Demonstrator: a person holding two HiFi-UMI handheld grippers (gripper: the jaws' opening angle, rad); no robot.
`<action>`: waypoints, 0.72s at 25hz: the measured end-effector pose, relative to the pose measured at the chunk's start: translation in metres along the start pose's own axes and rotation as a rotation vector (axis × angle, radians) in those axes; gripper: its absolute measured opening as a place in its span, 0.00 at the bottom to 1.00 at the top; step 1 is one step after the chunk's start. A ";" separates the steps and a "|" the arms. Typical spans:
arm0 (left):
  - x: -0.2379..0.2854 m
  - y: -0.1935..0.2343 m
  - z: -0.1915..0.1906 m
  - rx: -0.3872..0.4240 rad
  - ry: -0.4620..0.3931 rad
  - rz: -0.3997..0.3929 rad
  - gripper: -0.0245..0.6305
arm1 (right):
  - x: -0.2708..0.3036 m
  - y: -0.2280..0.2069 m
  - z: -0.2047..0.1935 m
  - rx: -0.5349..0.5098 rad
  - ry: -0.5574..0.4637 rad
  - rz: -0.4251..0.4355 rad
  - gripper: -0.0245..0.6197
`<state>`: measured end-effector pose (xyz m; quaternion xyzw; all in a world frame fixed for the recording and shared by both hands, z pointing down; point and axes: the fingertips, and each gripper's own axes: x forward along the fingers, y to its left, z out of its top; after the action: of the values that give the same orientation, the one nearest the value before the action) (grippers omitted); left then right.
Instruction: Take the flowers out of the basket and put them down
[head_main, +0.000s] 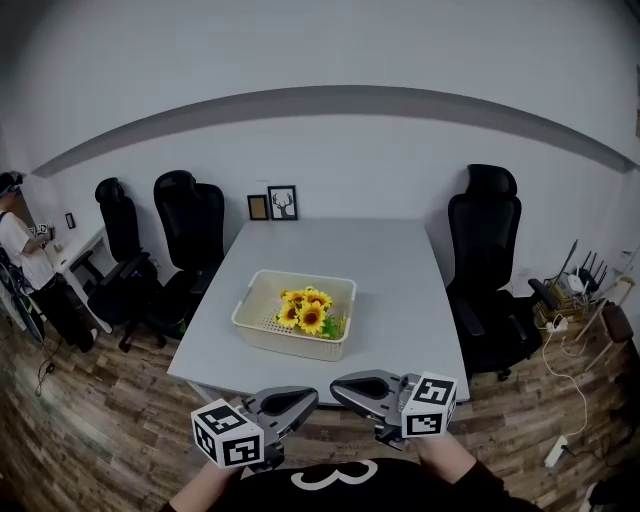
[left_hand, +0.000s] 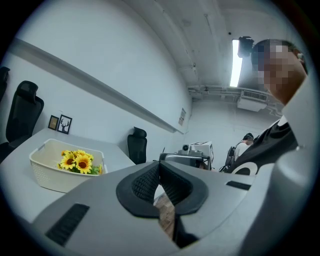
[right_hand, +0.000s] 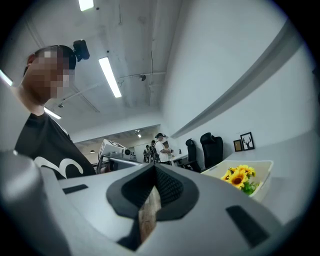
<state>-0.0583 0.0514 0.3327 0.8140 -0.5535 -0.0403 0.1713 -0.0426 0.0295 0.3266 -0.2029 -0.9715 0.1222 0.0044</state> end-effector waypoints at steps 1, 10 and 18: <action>0.003 0.000 -0.003 -0.007 0.003 0.004 0.06 | -0.003 -0.003 -0.003 0.008 0.003 0.001 0.05; 0.014 0.022 -0.016 -0.086 0.022 0.039 0.06 | -0.008 -0.032 -0.019 0.101 0.008 -0.008 0.05; 0.041 0.053 0.000 -0.069 0.037 -0.010 0.06 | -0.010 -0.068 -0.005 0.109 -0.016 -0.074 0.05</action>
<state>-0.0896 -0.0035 0.3548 0.8110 -0.5446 -0.0451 0.2091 -0.0602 -0.0332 0.3481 -0.1651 -0.9703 0.1764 0.0121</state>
